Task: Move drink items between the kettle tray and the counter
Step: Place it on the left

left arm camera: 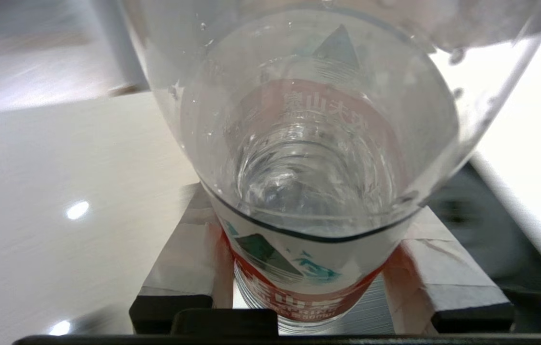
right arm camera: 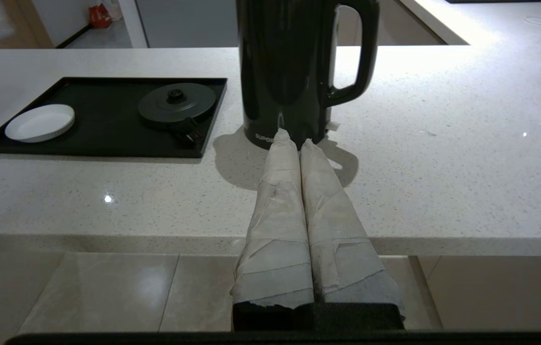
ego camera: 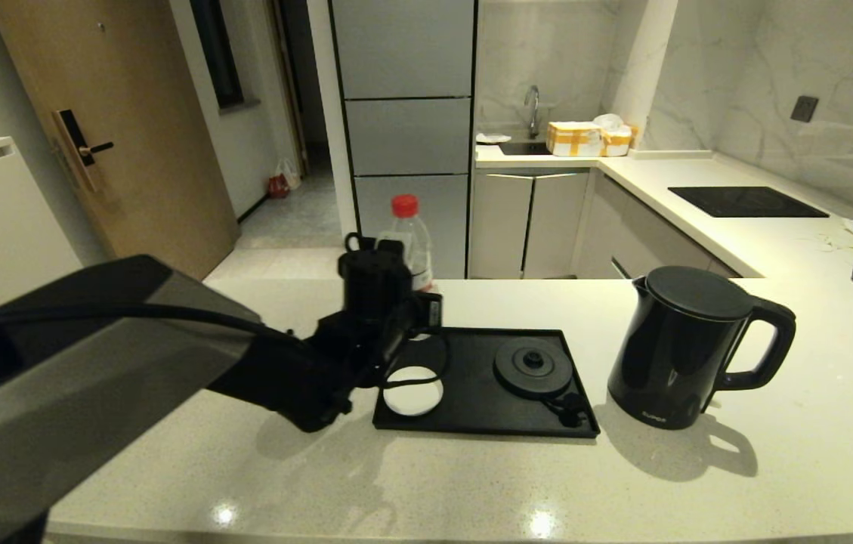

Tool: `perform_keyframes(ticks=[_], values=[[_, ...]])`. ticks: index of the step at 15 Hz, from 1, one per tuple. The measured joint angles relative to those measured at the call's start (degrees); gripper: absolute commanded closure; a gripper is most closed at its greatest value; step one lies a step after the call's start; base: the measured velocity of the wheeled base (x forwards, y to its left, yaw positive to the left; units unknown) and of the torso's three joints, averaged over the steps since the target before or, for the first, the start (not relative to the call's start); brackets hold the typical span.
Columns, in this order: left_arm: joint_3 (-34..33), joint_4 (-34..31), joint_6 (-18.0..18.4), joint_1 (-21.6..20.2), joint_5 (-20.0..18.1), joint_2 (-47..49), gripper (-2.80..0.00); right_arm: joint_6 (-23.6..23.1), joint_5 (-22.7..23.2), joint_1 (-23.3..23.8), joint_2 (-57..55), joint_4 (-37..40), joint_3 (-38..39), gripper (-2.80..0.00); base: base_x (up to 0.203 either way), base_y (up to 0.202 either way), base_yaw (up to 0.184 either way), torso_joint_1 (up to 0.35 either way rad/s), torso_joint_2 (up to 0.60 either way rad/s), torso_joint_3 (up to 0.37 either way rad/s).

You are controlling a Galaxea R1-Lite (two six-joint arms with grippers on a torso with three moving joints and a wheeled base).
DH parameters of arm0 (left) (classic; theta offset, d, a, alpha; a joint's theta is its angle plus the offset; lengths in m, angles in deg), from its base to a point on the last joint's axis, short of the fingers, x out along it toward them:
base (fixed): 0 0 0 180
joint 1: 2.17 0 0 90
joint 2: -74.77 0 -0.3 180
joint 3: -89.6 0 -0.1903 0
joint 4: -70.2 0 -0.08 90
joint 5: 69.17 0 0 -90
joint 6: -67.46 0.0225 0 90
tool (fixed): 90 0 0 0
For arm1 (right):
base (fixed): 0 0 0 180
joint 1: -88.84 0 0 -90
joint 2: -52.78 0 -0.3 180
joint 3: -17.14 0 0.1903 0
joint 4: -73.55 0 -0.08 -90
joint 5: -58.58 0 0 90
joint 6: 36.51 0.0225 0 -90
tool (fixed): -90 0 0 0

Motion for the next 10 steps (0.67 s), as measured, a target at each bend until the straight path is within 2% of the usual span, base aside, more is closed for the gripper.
perform_keyframes(ticks=[4, 8, 10], values=[[-13.2, 3.15, -1.58, -13.65, -2.14, -10.23, 0.0, -0.02, 0.02, 0.07, 0.0, -0.01, 0.0, 0.0, 0.0, 0.0, 0.0, 0.0, 0.0, 0.0], [-17.05, 5.23, -3.22, -31.16, -8.04, -13.03, 0.0, 0.0, 0.0, 0.02, 0.0, 0.0, 0.0, 0.0, 0.0, 0.0, 0.0, 0.0, 0.0, 0.0], [-18.57, 5.73, -3.58, -37.1, -11.11, -11.85, 0.0, -0.02, -0.05, 0.0, 0.0, 0.0, 0.0, 0.0, 0.0, 0.0, 0.0, 0.0, 0.0, 0.0]])
